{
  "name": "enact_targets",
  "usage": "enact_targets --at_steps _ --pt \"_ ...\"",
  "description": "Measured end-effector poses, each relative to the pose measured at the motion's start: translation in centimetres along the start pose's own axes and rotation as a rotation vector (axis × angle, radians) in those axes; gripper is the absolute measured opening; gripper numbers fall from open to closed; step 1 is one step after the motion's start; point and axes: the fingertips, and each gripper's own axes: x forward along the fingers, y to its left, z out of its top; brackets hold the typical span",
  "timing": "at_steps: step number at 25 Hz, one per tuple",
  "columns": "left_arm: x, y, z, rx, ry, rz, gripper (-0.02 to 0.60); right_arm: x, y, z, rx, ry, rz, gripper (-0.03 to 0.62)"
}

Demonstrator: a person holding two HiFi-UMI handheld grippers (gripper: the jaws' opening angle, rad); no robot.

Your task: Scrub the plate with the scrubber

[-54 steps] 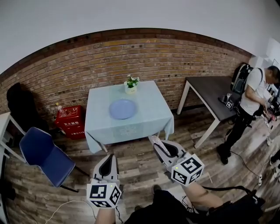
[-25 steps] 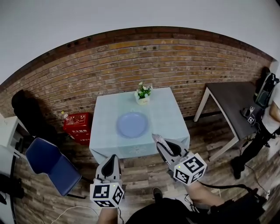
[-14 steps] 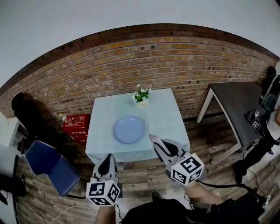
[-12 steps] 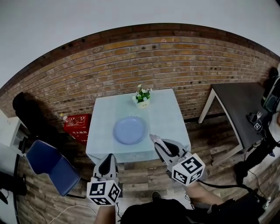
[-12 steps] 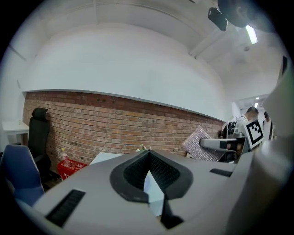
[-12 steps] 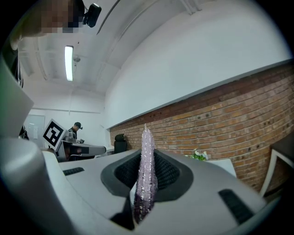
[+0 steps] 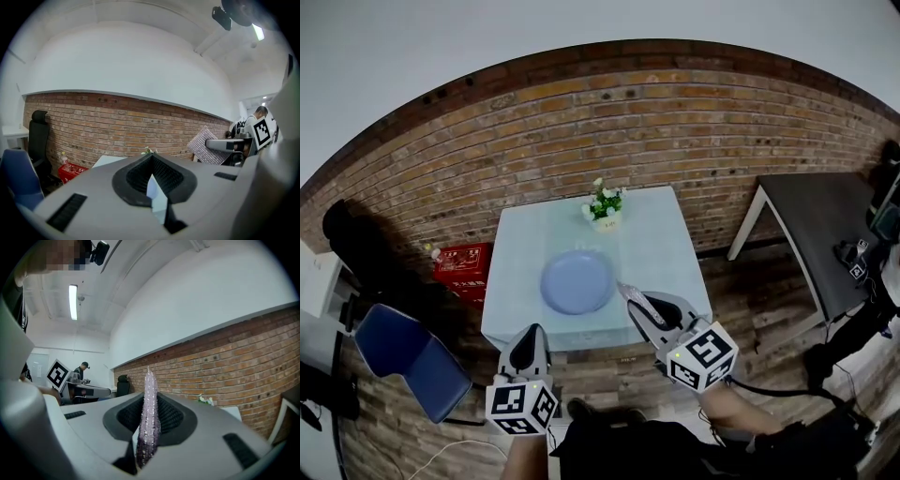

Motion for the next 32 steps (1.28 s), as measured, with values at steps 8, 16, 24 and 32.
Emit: enact_targets --at_steps 8,16,24,32 --pt "3.9 3.8 -0.6 -0.013 0.008 -0.037 0.011 4.2 -1.2 -0.8 -0.005 0.037 -0.04 0.061" --pt "8.6 8.1 0.3 -0.018 0.005 -0.106 0.011 9.9 -2.3 -0.8 -0.008 0.067 -0.084 0.061" --pt "12.5 11.6 0.2 -0.033 0.019 -0.159 0.011 15.1 -2.9 -1.6 -0.017 0.115 -0.089 0.061" --pt "15.7 14.7 -0.5 -0.037 0.06 -0.224 0.011 18.7 -3.9 -2.5 0.008 0.15 -0.148 0.061"
